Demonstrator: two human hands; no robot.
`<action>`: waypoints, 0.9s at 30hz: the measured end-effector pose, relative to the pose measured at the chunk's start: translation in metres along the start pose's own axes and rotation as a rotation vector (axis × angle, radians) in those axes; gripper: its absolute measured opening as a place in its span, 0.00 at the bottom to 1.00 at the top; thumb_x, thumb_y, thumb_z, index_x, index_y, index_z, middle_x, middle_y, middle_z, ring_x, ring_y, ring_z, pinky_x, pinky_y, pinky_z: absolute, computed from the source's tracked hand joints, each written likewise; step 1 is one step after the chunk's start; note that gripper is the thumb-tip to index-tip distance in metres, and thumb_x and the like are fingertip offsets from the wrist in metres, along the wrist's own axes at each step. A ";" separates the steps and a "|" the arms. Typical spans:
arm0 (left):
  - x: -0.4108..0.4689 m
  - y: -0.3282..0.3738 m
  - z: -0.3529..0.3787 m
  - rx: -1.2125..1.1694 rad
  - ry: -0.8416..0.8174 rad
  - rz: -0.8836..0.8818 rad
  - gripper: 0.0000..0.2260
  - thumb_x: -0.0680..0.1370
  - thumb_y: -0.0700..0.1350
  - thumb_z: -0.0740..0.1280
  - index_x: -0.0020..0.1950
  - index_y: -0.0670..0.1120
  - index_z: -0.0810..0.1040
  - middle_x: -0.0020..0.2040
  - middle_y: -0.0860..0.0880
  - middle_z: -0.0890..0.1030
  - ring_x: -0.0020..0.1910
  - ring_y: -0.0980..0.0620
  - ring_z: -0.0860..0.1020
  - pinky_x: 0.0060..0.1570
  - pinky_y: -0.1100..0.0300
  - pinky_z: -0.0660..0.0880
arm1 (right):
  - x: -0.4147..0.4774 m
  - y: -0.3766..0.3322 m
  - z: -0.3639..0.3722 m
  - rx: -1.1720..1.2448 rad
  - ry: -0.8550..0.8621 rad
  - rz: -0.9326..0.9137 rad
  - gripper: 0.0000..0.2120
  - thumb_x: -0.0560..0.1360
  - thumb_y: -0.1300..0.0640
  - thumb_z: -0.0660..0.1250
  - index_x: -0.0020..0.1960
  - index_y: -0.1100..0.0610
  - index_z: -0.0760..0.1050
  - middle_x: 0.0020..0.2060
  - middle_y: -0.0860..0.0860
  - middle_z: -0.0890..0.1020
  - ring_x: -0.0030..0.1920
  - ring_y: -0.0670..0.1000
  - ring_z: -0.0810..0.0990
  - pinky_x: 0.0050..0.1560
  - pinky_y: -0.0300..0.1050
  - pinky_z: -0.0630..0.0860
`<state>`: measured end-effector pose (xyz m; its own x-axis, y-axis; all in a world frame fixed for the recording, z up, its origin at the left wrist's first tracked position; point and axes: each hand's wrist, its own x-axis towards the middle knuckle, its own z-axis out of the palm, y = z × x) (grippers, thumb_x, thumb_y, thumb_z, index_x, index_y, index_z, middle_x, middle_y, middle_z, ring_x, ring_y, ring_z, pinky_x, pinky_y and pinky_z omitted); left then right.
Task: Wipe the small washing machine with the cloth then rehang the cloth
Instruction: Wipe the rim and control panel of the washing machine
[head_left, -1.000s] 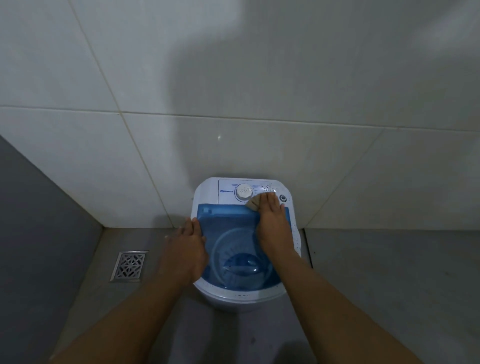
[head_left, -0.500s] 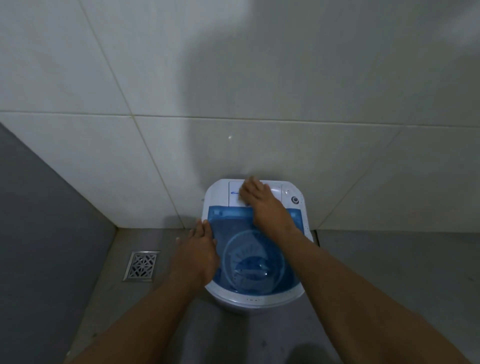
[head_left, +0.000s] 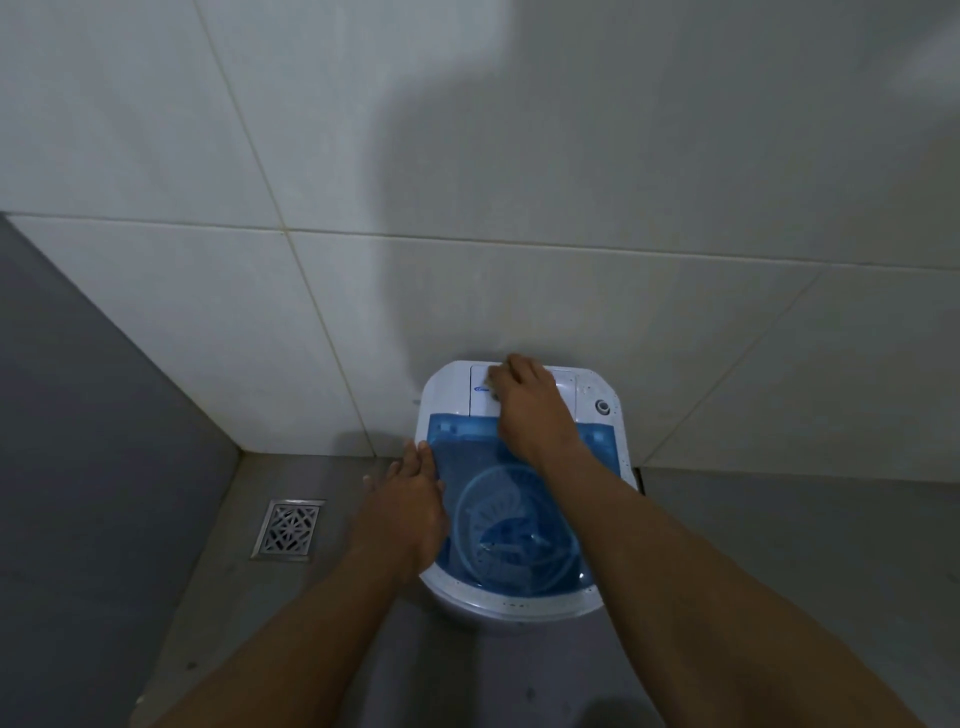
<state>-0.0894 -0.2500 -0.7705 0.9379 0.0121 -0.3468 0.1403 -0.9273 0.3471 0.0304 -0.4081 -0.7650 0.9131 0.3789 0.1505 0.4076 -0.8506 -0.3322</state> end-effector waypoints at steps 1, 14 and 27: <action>-0.001 0.001 0.000 -0.003 -0.002 -0.007 0.28 0.82 0.51 0.49 0.79 0.43 0.44 0.80 0.45 0.49 0.77 0.43 0.56 0.73 0.37 0.54 | -0.003 0.000 -0.002 -0.024 -0.008 -0.028 0.28 0.64 0.71 0.66 0.64 0.61 0.72 0.61 0.59 0.73 0.63 0.61 0.69 0.65 0.55 0.68; 0.005 -0.004 0.003 -0.002 0.026 0.003 0.27 0.82 0.50 0.49 0.79 0.42 0.46 0.79 0.45 0.53 0.75 0.42 0.61 0.71 0.38 0.59 | -0.005 0.001 -0.015 0.094 0.026 0.116 0.23 0.67 0.74 0.59 0.61 0.63 0.72 0.61 0.59 0.73 0.64 0.59 0.67 0.64 0.56 0.67; 0.000 -0.001 -0.003 -0.008 -0.007 -0.035 0.27 0.83 0.50 0.49 0.79 0.43 0.44 0.80 0.46 0.49 0.76 0.42 0.57 0.73 0.36 0.53 | -0.061 0.011 -0.017 0.028 -0.145 -0.159 0.37 0.69 0.72 0.68 0.75 0.57 0.61 0.75 0.56 0.63 0.74 0.56 0.62 0.75 0.50 0.56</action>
<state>-0.0883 -0.2484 -0.7686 0.9300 0.0422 -0.3651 0.1761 -0.9232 0.3417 -0.0202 -0.4470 -0.7618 0.8273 0.5576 0.0677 0.5445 -0.7664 -0.3408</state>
